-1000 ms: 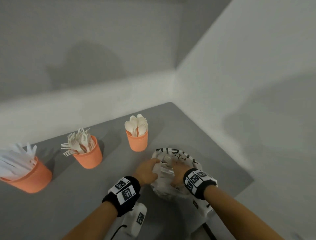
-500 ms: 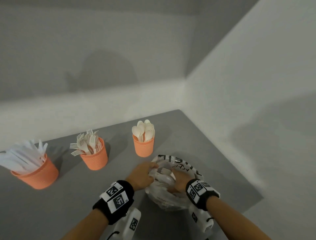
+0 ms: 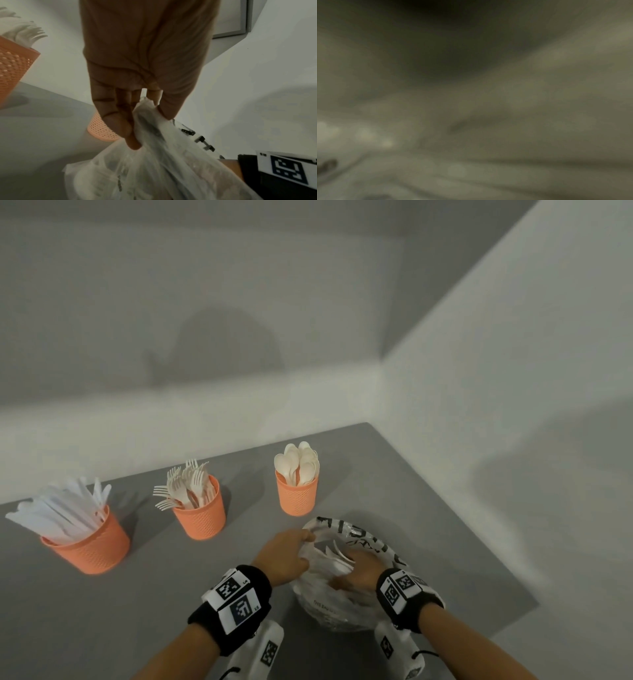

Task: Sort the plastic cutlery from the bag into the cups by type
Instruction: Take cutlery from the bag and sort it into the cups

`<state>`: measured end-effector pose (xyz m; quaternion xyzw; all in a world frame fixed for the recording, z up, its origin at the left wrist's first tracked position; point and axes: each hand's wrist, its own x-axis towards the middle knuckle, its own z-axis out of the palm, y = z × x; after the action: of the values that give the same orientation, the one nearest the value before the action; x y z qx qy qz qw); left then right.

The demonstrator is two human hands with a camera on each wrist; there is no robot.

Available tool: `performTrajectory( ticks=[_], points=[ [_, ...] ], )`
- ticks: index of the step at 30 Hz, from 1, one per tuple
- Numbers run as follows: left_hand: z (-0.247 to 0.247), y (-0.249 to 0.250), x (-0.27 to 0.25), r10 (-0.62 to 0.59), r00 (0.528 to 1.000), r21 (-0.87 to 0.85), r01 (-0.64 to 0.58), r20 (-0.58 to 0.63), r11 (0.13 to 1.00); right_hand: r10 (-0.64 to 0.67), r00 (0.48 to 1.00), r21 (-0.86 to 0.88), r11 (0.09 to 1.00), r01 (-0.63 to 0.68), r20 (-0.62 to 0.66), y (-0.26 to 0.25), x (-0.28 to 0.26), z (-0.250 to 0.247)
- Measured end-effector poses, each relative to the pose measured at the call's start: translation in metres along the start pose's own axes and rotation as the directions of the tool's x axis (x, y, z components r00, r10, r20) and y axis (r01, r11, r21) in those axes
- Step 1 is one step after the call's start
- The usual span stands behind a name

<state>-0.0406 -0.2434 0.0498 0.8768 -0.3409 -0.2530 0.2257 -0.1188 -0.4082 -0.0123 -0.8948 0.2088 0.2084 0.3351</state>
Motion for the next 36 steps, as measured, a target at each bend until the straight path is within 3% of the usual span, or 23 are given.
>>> performTrajectory(
  ticks=[8,14,19,28,36],
  points=[
    [0.009,0.010,0.000,-0.101,0.979,0.131,0.124,-0.175,0.984,0.004,1.000,0.068,0.998,-0.002,-0.028,0.003,-0.007,-0.009],
    [0.005,0.009,0.002,-0.122,0.991,0.102,0.127,-0.055,0.987,-0.047,0.997,0.000,0.999,0.047,-0.064,0.007,-0.016,-0.007],
    [0.007,0.013,0.003,-0.116,0.992,0.122,0.121,-0.049,0.985,0.003,0.994,-0.001,1.000,-0.003,-0.109,0.007,-0.014,-0.001],
    [0.012,0.012,0.004,-0.146,0.989,0.083,0.146,0.004,0.986,0.103,0.994,-0.097,0.990,-0.106,-0.029,0.004,-0.003,-0.003],
    [0.018,0.009,0.008,-0.187,0.980,0.051,0.191,-0.072,0.980,0.081,0.997,0.001,0.997,-0.081,-0.006,0.012,-0.010,-0.004]
  ],
)
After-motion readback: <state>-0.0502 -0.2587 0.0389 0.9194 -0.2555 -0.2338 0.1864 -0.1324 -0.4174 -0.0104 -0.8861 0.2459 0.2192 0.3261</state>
